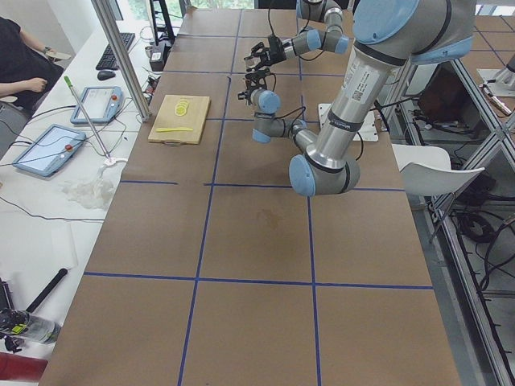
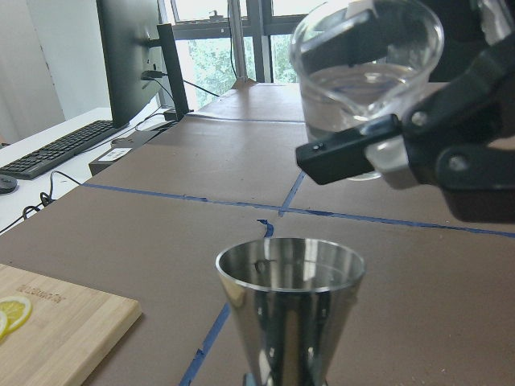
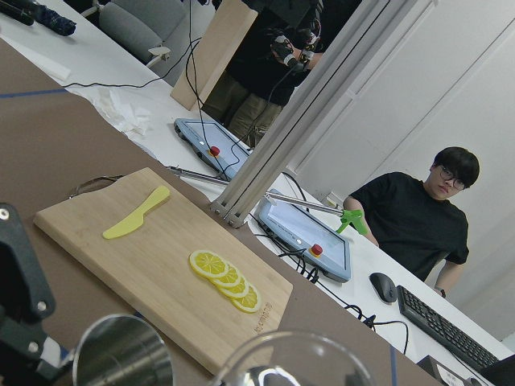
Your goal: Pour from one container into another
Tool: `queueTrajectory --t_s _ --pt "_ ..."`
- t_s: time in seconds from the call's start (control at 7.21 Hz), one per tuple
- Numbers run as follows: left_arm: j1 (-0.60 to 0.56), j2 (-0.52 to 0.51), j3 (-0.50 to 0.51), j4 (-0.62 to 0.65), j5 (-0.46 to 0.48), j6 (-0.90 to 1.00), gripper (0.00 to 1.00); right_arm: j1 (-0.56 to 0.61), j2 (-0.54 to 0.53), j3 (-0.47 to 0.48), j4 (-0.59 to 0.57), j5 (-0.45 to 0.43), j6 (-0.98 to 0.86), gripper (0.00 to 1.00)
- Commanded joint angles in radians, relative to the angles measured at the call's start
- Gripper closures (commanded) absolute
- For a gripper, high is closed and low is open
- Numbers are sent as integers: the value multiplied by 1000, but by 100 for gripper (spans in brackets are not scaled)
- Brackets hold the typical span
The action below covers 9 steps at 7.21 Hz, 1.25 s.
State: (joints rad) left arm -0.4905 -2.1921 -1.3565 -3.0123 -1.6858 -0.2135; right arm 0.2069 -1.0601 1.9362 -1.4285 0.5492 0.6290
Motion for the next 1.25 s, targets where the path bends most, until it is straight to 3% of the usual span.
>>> queueTrajectory --t_s 0.0,1.11 --pt "10 0 -12 0 0 -1 100 2 -1 -2 -3 0 0 100" --pt "13 0 -10 3 0 -1 100 -1 25 1 -94 -6 -107 100"
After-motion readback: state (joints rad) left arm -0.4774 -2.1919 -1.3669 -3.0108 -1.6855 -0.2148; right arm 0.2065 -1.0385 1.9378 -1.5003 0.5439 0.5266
